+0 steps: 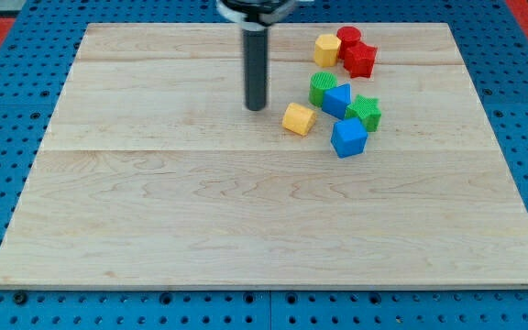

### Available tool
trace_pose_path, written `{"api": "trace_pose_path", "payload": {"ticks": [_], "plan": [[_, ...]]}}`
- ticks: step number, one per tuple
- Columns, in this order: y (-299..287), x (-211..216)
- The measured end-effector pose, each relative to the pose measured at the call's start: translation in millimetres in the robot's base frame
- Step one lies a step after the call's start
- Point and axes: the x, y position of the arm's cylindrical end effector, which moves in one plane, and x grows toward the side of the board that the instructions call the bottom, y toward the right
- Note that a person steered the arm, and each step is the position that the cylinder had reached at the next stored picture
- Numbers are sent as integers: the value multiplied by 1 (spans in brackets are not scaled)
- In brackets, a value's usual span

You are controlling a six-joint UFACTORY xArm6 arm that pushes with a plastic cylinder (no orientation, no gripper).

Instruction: Place the red circle and the yellow hexagon diagonally bottom left to the red star

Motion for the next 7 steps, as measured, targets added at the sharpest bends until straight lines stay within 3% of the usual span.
{"api": "trace_pose_path", "payload": {"ticks": [4,5,7], "plan": [[20,-125],[82,-156],[195,-166]]}}
